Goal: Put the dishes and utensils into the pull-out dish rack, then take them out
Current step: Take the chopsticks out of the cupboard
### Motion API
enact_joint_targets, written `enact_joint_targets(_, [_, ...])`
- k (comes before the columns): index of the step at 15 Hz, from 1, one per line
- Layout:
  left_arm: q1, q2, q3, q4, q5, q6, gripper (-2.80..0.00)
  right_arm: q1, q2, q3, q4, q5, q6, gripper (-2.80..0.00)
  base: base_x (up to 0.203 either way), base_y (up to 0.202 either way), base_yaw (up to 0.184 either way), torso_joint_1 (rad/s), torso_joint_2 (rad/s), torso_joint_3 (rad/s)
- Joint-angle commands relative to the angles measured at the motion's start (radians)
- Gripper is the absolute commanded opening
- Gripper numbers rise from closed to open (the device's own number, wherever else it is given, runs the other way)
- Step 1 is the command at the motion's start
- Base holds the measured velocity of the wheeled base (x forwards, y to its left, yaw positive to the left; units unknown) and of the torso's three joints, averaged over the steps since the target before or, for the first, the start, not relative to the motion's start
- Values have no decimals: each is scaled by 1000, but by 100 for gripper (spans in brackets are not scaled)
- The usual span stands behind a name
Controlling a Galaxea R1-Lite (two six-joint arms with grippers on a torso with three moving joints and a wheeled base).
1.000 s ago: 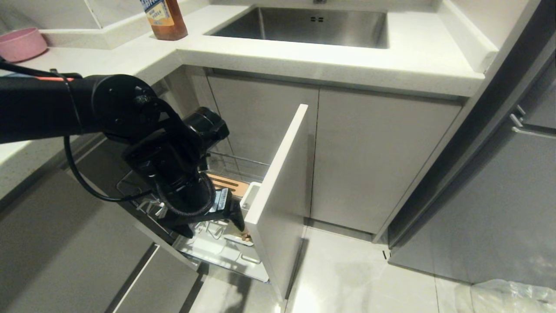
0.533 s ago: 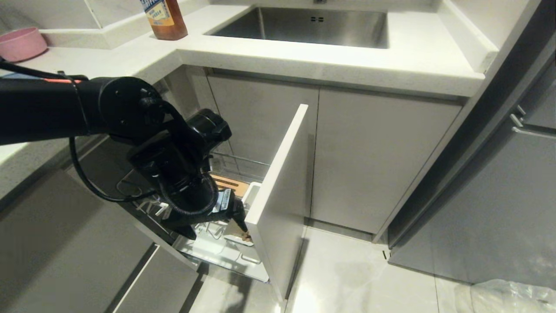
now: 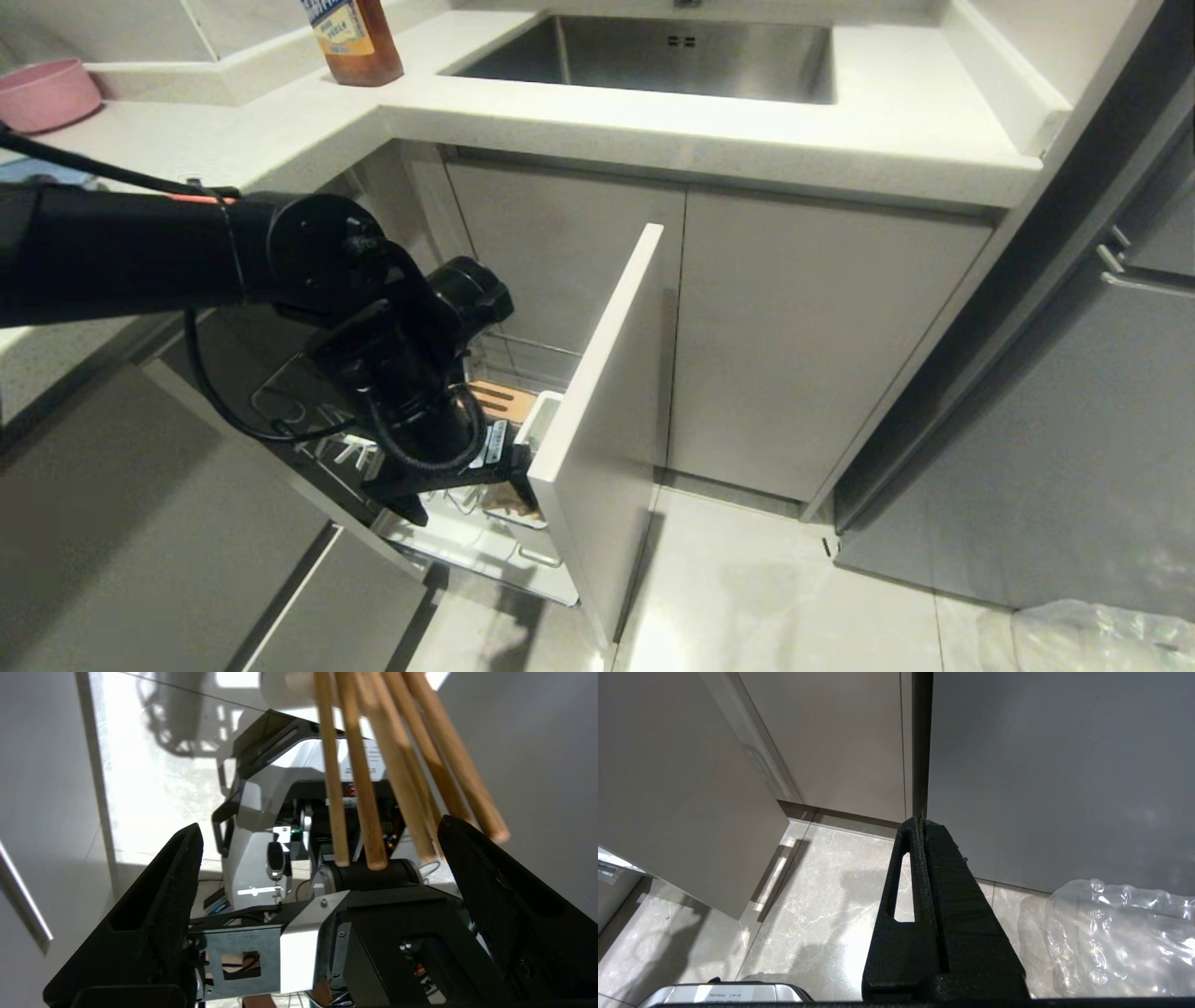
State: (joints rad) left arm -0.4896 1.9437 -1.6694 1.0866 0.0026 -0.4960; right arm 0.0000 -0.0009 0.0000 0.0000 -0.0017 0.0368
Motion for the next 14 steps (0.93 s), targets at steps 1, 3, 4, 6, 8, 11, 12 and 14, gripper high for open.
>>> enact_joint_targets(1, [3, 9, 0, 7, 11, -3, 0, 0, 1, 0, 0, 0, 0, -280, 0, 0, 0, 0, 0, 0])
enact_joint_targets(3, [11, 5, 1, 12, 64, -3, 0, 0, 1, 0, 0, 0, 0, -280, 0, 0, 0, 0, 0, 0])
enact_joint_targets(4, [15, 4, 3, 13, 97, -4, 0, 0, 1, 0, 0, 0, 0, -280, 0, 0, 0, 0, 0, 0])
enact_joint_targets(6, [25, -2, 10, 15, 136, -3, 0, 0, 1, 0, 0, 0, 0, -280, 0, 0, 0, 0, 0, 0])
enact_joint_targets(8, [25, -3, 12, 30, 139, 2, 0, 0, 1, 0, 0, 0, 0, -280, 0, 0, 0, 0, 0, 0])
enact_joint_targets(11, [27, -9, 10, 50, 136, 11, 0, 0, 1, 0, 0, 0, 0, -280, 0, 0, 0, 0, 0, 0])
enact_joint_targets(12, [21, -11, 6, 48, 132, 8, 0, 0, 1, 0, 0, 0, 0, -280, 0, 0, 0, 0, 0, 0])
enact_joint_targets(14, [13, -24, -3, 43, 107, 1, 0, 0, 1, 0, 0, 0, 0, -280, 0, 0, 0, 0, 0, 0])
